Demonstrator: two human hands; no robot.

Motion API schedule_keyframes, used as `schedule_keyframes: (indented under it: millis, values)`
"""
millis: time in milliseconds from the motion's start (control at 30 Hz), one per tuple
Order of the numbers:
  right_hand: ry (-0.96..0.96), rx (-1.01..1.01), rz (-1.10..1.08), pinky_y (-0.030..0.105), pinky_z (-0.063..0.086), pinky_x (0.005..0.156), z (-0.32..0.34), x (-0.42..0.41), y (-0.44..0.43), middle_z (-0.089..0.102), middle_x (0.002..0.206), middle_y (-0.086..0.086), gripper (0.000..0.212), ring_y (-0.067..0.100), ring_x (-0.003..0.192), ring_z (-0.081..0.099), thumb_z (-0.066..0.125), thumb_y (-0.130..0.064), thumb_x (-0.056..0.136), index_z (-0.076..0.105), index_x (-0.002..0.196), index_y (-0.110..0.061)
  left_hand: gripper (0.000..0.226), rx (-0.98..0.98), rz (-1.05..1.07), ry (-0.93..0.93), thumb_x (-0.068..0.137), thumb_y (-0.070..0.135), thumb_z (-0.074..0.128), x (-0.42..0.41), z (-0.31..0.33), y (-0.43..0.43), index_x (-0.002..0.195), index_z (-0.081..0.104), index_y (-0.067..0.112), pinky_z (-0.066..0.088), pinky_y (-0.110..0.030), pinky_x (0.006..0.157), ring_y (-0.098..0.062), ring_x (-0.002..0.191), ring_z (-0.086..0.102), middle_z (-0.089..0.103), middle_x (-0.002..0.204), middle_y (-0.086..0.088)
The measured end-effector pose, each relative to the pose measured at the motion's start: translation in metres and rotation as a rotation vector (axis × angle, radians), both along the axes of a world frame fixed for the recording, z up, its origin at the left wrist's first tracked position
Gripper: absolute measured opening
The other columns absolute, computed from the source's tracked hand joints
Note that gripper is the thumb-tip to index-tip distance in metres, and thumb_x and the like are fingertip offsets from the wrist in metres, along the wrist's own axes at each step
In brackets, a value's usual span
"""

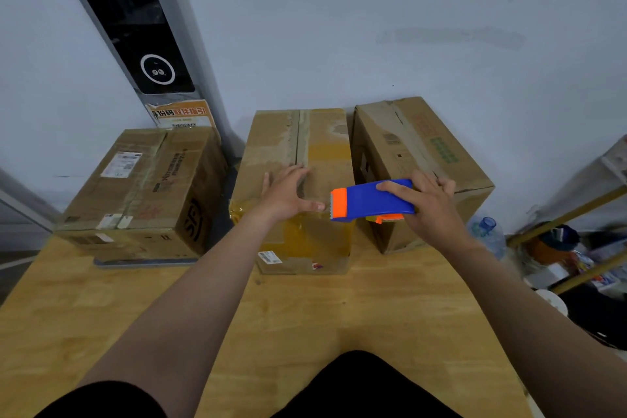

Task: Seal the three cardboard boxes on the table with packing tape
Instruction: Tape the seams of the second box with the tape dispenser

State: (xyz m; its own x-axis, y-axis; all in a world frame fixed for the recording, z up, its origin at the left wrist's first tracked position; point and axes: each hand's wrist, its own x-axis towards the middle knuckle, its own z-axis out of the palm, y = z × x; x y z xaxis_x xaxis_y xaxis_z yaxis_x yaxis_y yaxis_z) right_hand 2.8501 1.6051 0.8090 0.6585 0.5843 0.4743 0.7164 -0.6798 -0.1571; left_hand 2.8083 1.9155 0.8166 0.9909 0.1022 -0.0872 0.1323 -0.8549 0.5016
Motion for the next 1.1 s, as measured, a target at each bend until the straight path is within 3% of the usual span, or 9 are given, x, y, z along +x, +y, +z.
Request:
schedule_keyframes:
  millis: [133, 267, 433, 833, 933, 1100]
  values:
    - [0.01, -0.012, 0.023, 0.04, 0.025, 0.086, 0.002, 0.004, -0.003, 0.054, 0.117, 0.004, 0.045, 0.022, 0.108, 0.051, 0.048, -0.049, 0.095, 0.044, 0.139, -0.042, 0.099, -0.01, 0.004, -0.026, 0.076, 0.061, 0.079, -0.003, -0.005, 0.002, 0.158, 0.031, 0.032, -0.009, -0.053, 0.125, -0.015, 0.157, 0.008, 0.019, 0.169, 0.007]
    - [0.012, -0.066, 0.054, 0.042, 0.03, 0.089, 0.002, 0.011, -0.017, 0.053, 0.116, 0.002, 0.069, 0.02, 0.107, 0.05, 0.076, -0.031, 0.085, 0.04, 0.143, -0.043, 0.1, -0.032, 0.002, -0.046, 0.075, 0.064, 0.078, -0.003, -0.009, 0.005, 0.158, 0.032, 0.032, -0.009, -0.053, 0.125, -0.015, 0.157, 0.01, 0.021, 0.169, 0.008]
    - [-0.003, -0.109, 0.091, 0.041, 0.03, 0.088, 0.003, 0.016, -0.023, 0.052, 0.115, 0.002, 0.072, 0.018, 0.105, 0.049, 0.078, -0.032, 0.083, 0.041, 0.144, -0.042, 0.1, -0.06, 0.015, -0.056, 0.074, 0.061, 0.08, -0.004, -0.01, 0.006, 0.157, 0.034, 0.031, -0.009, -0.052, 0.125, -0.015, 0.157, 0.011, 0.024, 0.168, 0.006]
    - [-0.006, 0.03, 0.065, 0.041, 0.033, 0.086, -0.006, 0.034, -0.086, 0.055, 0.119, 0.008, 0.076, 0.025, 0.105, 0.052, 0.084, -0.011, 0.08, 0.047, 0.139, -0.04, 0.098, -0.063, 0.03, -0.009, 0.072, 0.062, 0.08, -0.003, -0.007, 0.006, 0.156, 0.037, 0.033, -0.005, -0.049, 0.126, -0.012, 0.157, 0.008, 0.021, 0.168, 0.012]
    - [-0.024, 0.007, 0.062, 0.036, 0.027, 0.085, -0.009, 0.036, -0.093, 0.056, 0.118, 0.009, 0.073, 0.023, 0.103, 0.05, 0.082, -0.013, 0.082, 0.047, 0.139, -0.04, 0.097, -0.052, 0.03, -0.005, 0.072, 0.063, 0.079, -0.002, -0.007, 0.005, 0.156, 0.038, 0.035, -0.005, -0.05, 0.126, -0.011, 0.157, 0.008, 0.021, 0.168, 0.013]
    - [0.015, -0.06, 0.014, 0.041, 0.03, 0.085, -0.006, 0.037, -0.08, 0.054, 0.111, 0.001, 0.065, 0.022, 0.097, 0.053, 0.076, -0.02, 0.087, 0.048, 0.139, -0.047, 0.093, -0.038, 0.02, -0.006, 0.074, 0.06, 0.08, -0.003, -0.003, 0.002, 0.154, 0.041, 0.034, -0.003, -0.052, 0.126, -0.014, 0.157, 0.009, 0.023, 0.168, 0.011]
